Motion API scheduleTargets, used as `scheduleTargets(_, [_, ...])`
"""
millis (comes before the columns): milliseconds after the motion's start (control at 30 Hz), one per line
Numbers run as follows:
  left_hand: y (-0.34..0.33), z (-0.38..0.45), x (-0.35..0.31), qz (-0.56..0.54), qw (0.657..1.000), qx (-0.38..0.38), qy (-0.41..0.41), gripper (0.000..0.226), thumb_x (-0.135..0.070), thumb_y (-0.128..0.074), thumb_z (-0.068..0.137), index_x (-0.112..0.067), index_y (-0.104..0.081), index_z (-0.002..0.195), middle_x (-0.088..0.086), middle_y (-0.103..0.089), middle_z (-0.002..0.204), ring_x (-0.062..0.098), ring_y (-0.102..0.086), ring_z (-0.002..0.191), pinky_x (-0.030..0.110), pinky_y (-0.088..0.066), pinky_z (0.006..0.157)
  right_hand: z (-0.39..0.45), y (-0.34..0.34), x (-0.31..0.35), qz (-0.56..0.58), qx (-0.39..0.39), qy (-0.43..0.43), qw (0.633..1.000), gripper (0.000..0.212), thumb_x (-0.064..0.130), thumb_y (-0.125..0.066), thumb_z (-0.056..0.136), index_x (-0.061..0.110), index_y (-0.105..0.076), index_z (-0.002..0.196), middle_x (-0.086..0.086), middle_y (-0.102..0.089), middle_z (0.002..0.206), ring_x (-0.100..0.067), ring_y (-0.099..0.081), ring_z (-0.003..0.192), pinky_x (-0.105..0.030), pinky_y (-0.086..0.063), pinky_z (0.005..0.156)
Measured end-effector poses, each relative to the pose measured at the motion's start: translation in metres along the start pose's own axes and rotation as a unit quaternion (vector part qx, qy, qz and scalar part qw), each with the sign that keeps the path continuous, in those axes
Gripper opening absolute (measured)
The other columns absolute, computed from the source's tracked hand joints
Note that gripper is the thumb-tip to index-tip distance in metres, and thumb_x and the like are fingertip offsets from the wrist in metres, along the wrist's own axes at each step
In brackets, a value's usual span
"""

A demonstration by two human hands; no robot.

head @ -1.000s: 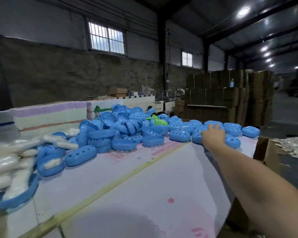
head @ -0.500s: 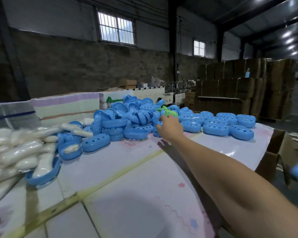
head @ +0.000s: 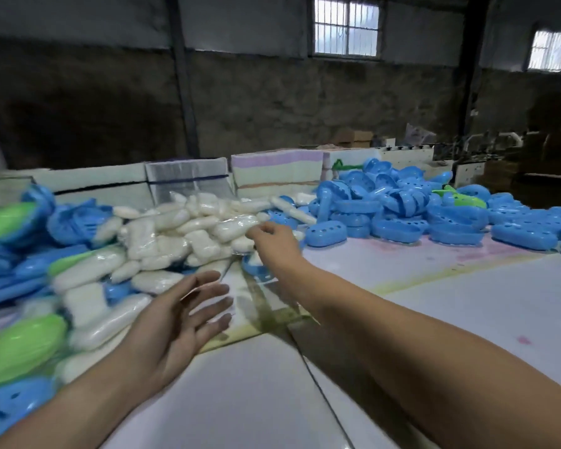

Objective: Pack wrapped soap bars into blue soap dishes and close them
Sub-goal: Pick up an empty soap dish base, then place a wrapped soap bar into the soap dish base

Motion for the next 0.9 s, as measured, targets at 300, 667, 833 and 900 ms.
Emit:
scheduleTargets(300, [-0.004, -0.010, -0.012, 0.015, 0.999, -0.043, 0.021, 0.022, -0.023, -0.053, 0.100, -0.008, -0.069, 0.097, 0.008, -0.069, 0.075, 0.024, -0.068, 0.071, 0.033, -0.055, 0.064, -0.042, -0.024, 0.000, -0.108, 0.071, 0.120, 0.984, 0.015, 0.021, -0.062, 0.089, 0.024, -0.071, 0.100, 0.006, -0.070, 0.083, -0.007, -0.063, 0.080, -0.030, -0.052, 0.079])
scheduleTargets(667, [0.002, -0.015, -0.073, 0.095, 0.986, -0.076, -0.111, 0.020, -0.012, -0.052, 0.099, -0.017, -0.070, 0.093, 0.000, -0.067, 0.068, 0.011, -0.063, 0.053, 0.019, -0.045, 0.044, -0.040, -0.075, 0.034, -0.034, 0.056, 0.130, 0.989, 0.012, 0.018, -0.061, 0.086, 0.026, -0.069, 0.089, 0.011, -0.063, 0.063, -0.002, -0.056, 0.061, -0.013, -0.040, 0.051])
scheduleTargets(833, [0.062, -0.011, -0.116, 0.268, 0.919, -0.221, -0.187, 0.022, -0.007, -0.053, 0.095, -0.024, -0.067, 0.095, -0.004, -0.066, 0.078, 0.007, -0.062, 0.061, 0.018, -0.045, 0.047, -0.067, -0.106, 0.027, -0.101, 0.095, 0.205, 0.969, 0.020, 0.013, -0.059, 0.083, 0.030, -0.065, 0.092, 0.009, -0.052, 0.064, -0.004, -0.050, 0.066, -0.025, -0.039, 0.061])
scheduleTargets(900, [0.089, -0.002, -0.128, 0.303, 0.897, -0.270, -0.177, 0.024, -0.007, -0.050, 0.094, -0.024, -0.066, 0.099, 0.000, -0.065, 0.087, 0.013, -0.061, 0.072, 0.025, -0.046, 0.054, -0.072, -0.108, 0.023, -0.132, 0.115, 0.238, 0.955, 0.023, 0.014, -0.060, 0.082, 0.034, -0.064, 0.092, 0.010, -0.051, 0.066, -0.007, -0.049, 0.070, -0.028, -0.041, 0.067])
Point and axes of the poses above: each hand's wrist, its own z-axis towards the middle knuckle, its own y-axis out of the back of the hand, x = y × z, the point moved 4 cm from there along z, towards the middle knuckle
